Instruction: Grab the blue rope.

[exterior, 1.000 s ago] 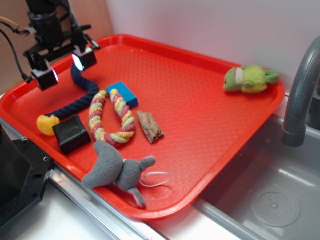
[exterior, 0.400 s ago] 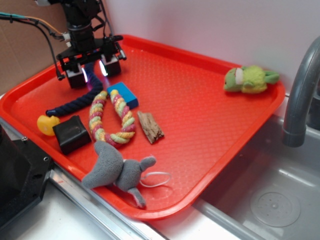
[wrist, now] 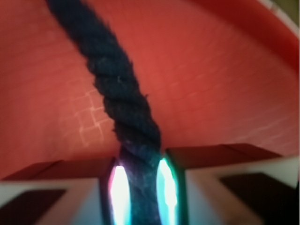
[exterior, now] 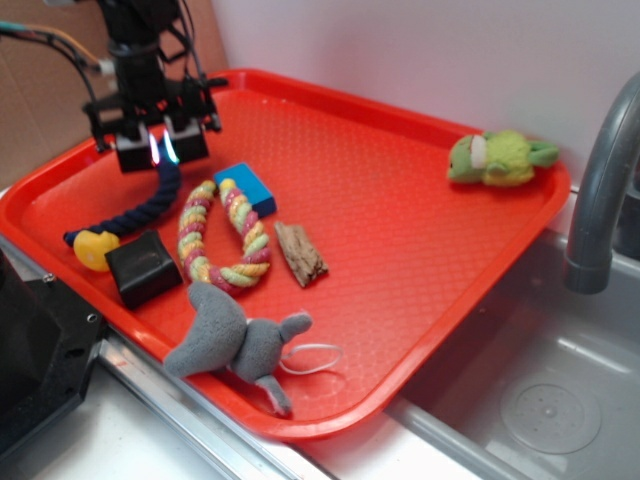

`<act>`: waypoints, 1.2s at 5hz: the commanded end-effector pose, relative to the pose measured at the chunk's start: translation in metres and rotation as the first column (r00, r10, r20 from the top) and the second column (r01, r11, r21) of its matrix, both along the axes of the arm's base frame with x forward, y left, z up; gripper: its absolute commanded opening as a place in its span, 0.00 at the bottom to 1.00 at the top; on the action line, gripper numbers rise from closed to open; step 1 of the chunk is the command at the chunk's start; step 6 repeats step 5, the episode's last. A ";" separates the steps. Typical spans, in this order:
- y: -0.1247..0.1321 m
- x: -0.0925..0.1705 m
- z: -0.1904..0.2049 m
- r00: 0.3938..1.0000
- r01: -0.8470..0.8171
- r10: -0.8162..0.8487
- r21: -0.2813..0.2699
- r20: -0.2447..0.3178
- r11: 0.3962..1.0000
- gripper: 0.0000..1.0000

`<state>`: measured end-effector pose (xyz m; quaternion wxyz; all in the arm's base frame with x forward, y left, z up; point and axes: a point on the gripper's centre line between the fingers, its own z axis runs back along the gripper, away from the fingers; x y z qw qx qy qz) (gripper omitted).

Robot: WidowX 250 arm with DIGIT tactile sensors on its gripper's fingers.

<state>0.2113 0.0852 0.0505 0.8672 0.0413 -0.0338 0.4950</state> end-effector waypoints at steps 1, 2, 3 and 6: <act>-0.021 -0.020 0.082 0.901 0.425 -0.429 0.059 0.062 0.903 0.00; -0.053 -0.010 0.129 0.773 0.627 -0.634 0.131 0.014 0.768 0.00; -0.086 0.003 0.151 0.703 0.698 -0.712 0.190 0.004 0.690 0.00; -0.096 0.017 0.166 0.631 0.761 -0.775 0.167 0.039 0.627 0.00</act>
